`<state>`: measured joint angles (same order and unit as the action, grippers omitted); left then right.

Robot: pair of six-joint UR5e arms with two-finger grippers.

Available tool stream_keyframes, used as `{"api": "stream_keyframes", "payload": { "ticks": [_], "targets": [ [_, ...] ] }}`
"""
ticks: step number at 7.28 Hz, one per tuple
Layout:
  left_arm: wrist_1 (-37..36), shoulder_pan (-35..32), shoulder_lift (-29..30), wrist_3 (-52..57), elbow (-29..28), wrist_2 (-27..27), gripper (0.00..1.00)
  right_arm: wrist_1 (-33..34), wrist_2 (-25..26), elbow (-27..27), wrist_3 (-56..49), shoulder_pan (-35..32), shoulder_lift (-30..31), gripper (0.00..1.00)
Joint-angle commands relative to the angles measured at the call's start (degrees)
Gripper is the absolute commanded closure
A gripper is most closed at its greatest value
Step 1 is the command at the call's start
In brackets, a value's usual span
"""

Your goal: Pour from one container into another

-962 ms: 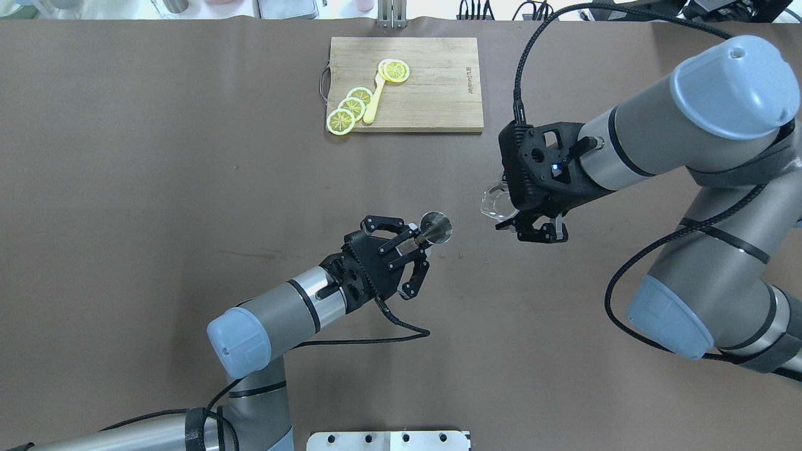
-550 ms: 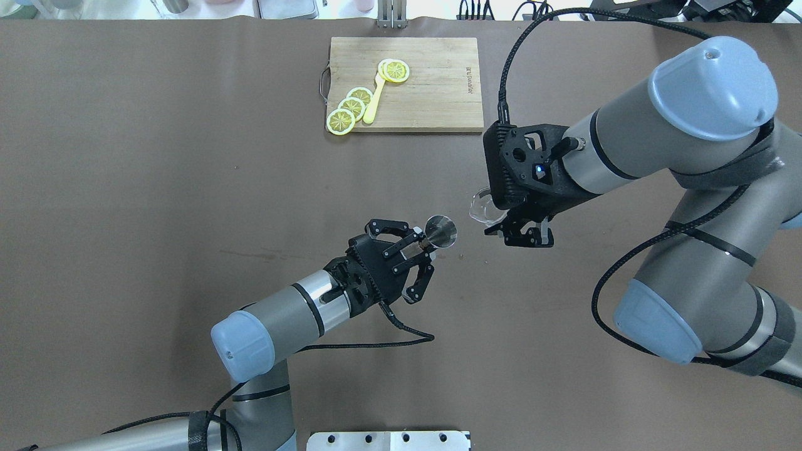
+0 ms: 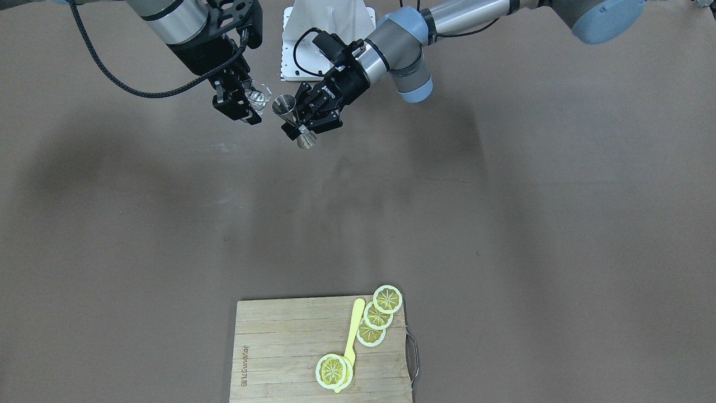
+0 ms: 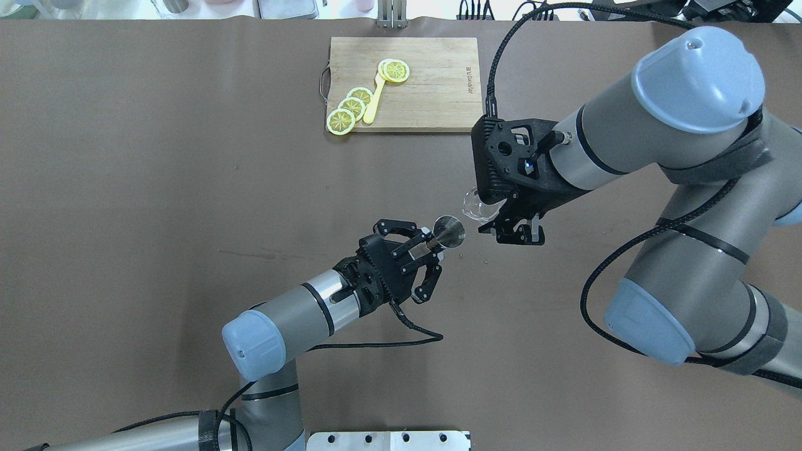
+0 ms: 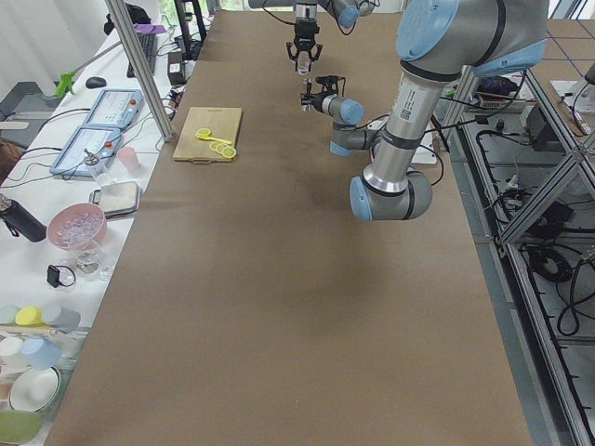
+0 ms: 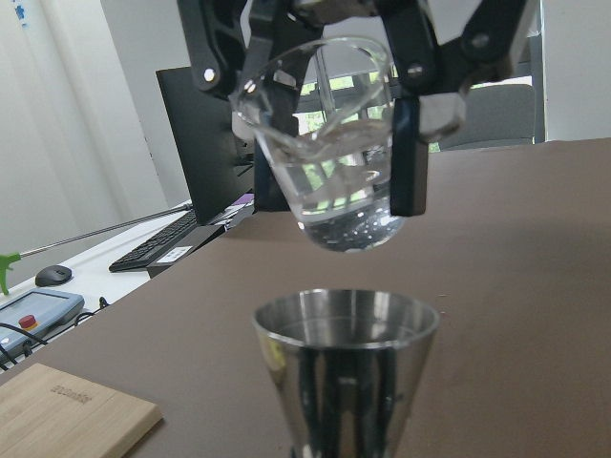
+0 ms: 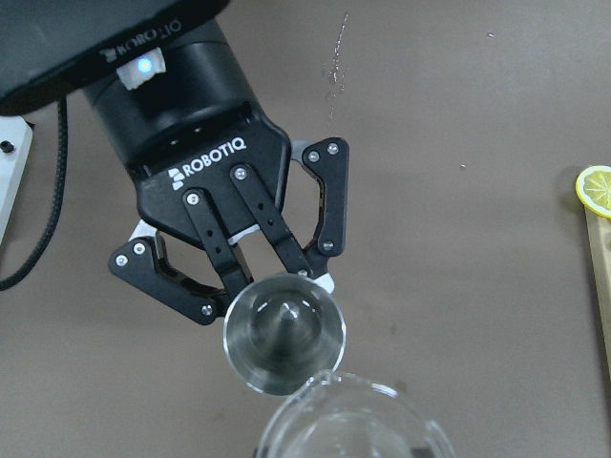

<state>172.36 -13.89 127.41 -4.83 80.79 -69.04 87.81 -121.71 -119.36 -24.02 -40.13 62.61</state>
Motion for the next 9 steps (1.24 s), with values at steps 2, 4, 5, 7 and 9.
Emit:
{"api": "stream_keyframes", "payload": {
  "ticks": [2,4,5,7,9],
  "targets": [
    [0.0,0.01,0.12,0.0,-0.11,-0.04,1.0,4.21,1.74,-1.58,0.03,0.05,-0.56,1.0],
    [0.0,0.01,0.21,0.0,-0.11,-0.04,1.0,7.36,3.23,-3.59,-0.06,0.05,-0.56,1.0],
    [0.0,0.01,0.21,0.0,-0.11,-0.04,1.0,7.73,4.1,-3.69,-0.06,0.31,-0.3,1.0],
    [0.09,0.01,0.21,0.0,-0.11,-0.04,1.0,10.01,6.82,-4.13,-0.06,1.72,-0.39,1.0],
    [0.09,0.01,0.21,0.0,-0.11,-0.04,1.0,13.69,7.89,-4.13,-0.06,2.86,-1.34,1.0]
  ]
}}
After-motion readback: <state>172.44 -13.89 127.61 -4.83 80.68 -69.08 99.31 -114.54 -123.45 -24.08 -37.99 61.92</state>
